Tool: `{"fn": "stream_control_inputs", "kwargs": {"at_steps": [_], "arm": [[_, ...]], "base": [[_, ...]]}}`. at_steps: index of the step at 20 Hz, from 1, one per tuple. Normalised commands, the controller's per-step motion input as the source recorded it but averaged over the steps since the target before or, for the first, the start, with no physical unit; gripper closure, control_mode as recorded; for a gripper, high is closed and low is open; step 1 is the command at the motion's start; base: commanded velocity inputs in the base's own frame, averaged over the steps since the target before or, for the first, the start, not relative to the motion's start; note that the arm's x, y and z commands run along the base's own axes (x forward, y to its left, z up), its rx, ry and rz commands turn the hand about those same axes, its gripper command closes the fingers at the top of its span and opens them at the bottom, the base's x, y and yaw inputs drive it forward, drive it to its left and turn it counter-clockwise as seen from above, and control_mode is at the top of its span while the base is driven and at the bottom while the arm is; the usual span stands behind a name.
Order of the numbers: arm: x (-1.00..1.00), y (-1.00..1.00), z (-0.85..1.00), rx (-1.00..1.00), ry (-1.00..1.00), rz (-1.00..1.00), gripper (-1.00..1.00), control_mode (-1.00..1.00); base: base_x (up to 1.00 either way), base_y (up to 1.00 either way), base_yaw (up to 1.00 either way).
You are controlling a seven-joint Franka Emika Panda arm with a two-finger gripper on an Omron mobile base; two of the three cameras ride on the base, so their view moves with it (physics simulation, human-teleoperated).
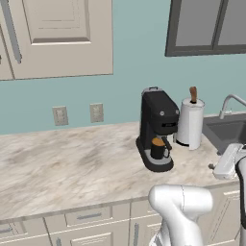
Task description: Pick up the brewed coffee from the coffee machine and place it next to the breakfast plate on the dining counter.
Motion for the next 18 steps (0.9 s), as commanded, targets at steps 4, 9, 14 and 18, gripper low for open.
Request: {"fn": "stream_control_inputs", "kwargs": {"at_steps": [4, 9, 14, 18], "arm": [[0.29, 0.15, -0.17, 0.0, -0.2, 0.24, -1.0, -1.0], [0.0, 0.02, -0.05, -0.01, -0.13, 0.2, -1.0, -1.0], [0.1, 0.0, -0.04, 0.0, -0.11, 0.1, -1.0, -1.0], [0.17, 0.13, 0.0, 0.0, 0.01, 0.04, -1.0, -1.0]], "base": [[0.0, 0.0, 0.0], [0.0, 0.0, 0.0], [0.0, 0.0, 0.0], [0.0, 0.0, 0.0]]}}
